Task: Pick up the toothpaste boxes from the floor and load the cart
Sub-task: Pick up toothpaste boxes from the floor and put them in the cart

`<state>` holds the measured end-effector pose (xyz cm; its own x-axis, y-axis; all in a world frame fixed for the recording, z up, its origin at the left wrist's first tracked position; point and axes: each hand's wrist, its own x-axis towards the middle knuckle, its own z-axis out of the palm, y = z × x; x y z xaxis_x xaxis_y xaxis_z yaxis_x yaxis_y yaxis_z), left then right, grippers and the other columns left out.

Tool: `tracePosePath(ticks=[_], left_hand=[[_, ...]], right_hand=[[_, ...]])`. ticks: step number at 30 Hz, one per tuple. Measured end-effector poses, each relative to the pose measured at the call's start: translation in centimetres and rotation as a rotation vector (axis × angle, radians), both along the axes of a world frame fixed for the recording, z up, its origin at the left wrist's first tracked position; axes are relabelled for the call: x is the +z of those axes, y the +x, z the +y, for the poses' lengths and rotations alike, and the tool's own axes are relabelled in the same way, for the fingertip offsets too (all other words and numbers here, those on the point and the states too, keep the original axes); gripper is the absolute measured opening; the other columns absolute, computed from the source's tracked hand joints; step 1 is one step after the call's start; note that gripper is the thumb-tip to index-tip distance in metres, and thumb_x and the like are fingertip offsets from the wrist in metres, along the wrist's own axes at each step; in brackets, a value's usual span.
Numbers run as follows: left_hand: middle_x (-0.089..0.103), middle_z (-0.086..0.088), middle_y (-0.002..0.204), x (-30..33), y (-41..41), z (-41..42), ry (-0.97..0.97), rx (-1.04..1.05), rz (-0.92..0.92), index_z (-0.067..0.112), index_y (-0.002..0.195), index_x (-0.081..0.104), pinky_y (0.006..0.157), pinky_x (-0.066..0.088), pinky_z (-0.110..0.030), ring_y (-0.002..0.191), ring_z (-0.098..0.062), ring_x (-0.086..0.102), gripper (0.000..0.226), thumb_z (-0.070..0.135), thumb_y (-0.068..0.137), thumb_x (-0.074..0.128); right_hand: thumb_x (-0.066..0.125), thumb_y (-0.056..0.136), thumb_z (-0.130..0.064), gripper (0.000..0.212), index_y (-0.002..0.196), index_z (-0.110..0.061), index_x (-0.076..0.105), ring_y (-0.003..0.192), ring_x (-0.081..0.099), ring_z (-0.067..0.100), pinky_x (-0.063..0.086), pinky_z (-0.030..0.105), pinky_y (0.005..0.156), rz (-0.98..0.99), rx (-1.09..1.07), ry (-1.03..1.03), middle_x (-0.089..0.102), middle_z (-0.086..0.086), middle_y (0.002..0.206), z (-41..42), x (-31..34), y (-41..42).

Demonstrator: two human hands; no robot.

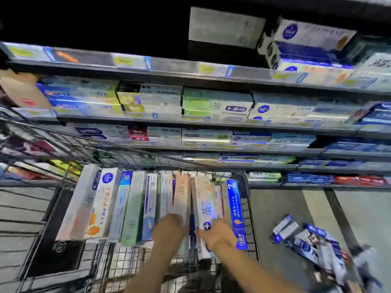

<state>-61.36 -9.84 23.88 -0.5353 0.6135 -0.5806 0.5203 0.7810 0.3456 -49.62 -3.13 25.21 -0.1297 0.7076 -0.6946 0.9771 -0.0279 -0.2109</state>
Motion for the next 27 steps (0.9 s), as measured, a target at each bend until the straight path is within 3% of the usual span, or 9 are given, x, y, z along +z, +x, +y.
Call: tracePosePath(ticks=[3,7,13,18,22,27], left_hand=[[0.066,-0.005,0.093,-1.6,-0.1,1.0,0.007,0.070,0.044,0.011,0.092,0.067,0.070,0.050,-0.027,0.091,-0.022,0.065,0.033,0.042,0.083,0.059],[0.057,-0.004,0.112,-2.4,-0.4,0.3,-0.077,0.148,0.096,0.013,0.112,0.051,0.071,0.044,-0.028,0.106,-0.024,0.059,0.045,0.042,0.079,0.062],[0.055,-0.009,0.116,-0.9,-1.2,-0.7,-0.025,0.112,0.090,0.009,0.120,0.046,0.080,0.048,-0.035,0.107,-0.026,0.057,0.036,0.032,0.093,0.048],[0.052,-0.007,0.128,3.1,-3.1,0.2,0.017,-0.103,0.145,0.012,0.134,0.039,0.090,0.047,-0.035,0.117,-0.024,0.052,0.053,0.037,0.091,0.055],[0.046,-0.004,0.139,6.8,-3.6,2.1,0.125,-0.329,0.217,0.016,0.139,0.036,0.102,0.039,-0.036,0.128,-0.023,0.042,0.060,0.044,0.089,0.054],[0.023,-0.007,0.156,11.5,-0.1,6.8,0.191,-0.727,0.387,0.015,0.150,0.018,0.116,0.024,-0.044,0.143,-0.024,0.024,0.077,0.053,0.090,0.046]], right_hand=[[0.065,0.079,-0.054,0.057,0.117,-0.013,0.055,0.101,0.064,0.024,0.049,0.029,0.074,-0.025,0.017,-0.008,0.066,0.004,0.110,1.0,-1.9,-1.1],[0.065,0.079,-0.057,0.071,0.127,-0.010,0.043,0.108,0.062,0.025,0.050,0.031,0.080,-0.044,0.028,-0.030,0.063,0.006,0.118,0.6,-3.4,-1.4],[0.052,0.095,-0.036,0.049,0.130,-0.007,0.036,0.110,0.059,0.026,0.049,0.034,0.086,0.069,0.014,-0.011,0.058,0.010,0.122,1.5,-2.3,-1.5],[0.051,0.093,-0.037,0.049,0.133,-0.010,0.038,0.112,0.056,0.029,0.049,0.037,0.088,0.143,0.211,0.111,0.054,0.011,0.126,3.8,1.5,0.4],[0.048,0.092,-0.043,0.058,0.140,-0.014,0.033,0.131,0.040,0.026,0.033,0.040,0.105,0.053,0.490,0.359,0.043,0.009,0.141,5.3,4.8,4.7],[0.042,0.096,-0.044,0.070,0.152,-0.014,0.013,0.146,0.013,0.026,0.009,0.048,0.117,-0.057,0.528,0.463,0.012,0.007,0.159,6.2,8.4,12.3]])
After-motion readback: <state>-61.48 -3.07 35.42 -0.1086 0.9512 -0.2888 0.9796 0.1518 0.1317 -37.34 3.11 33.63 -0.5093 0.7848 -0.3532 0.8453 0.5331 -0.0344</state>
